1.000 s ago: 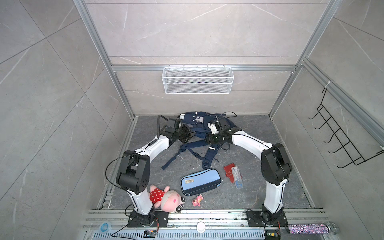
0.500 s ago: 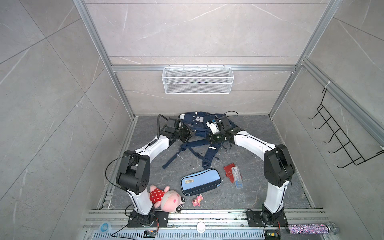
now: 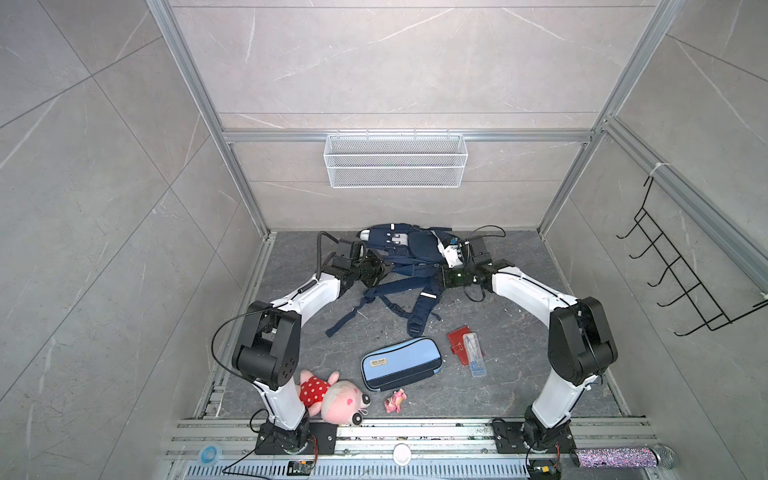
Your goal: Pack the student bag
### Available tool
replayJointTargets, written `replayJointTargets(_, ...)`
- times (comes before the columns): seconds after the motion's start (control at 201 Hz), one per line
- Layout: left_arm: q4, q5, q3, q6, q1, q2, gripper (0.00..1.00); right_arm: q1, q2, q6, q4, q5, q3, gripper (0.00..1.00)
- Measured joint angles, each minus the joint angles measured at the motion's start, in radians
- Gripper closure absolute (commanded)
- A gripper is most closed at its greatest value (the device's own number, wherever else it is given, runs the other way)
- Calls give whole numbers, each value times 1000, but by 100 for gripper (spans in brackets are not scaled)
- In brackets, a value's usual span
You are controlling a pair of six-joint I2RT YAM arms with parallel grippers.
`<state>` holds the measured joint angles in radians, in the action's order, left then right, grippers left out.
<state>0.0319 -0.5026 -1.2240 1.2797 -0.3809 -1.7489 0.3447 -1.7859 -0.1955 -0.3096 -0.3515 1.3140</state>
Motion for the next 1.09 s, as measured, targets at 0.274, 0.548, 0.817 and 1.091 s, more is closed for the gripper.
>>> replayJointTargets(0.274, -12, -8, 61, -66, 59, 29, 100, -97, 40, -64, -8, 2, -80, 100)
replayJointTargets(0.548, -55, 3, 84, -129, 141, 27, 100, -177, 60, -69, -28, 25, -103, 100)
replayJointTargets(0.817, -183, 27, -111, -218, 165, -129, 24, -112, 68, -17, -45, 24, -103, 100)
replayJointTargets(1.091, -408, 157, -182, -372, 164, -98, 3, 1, 68, -16, -45, 31, -103, 100)
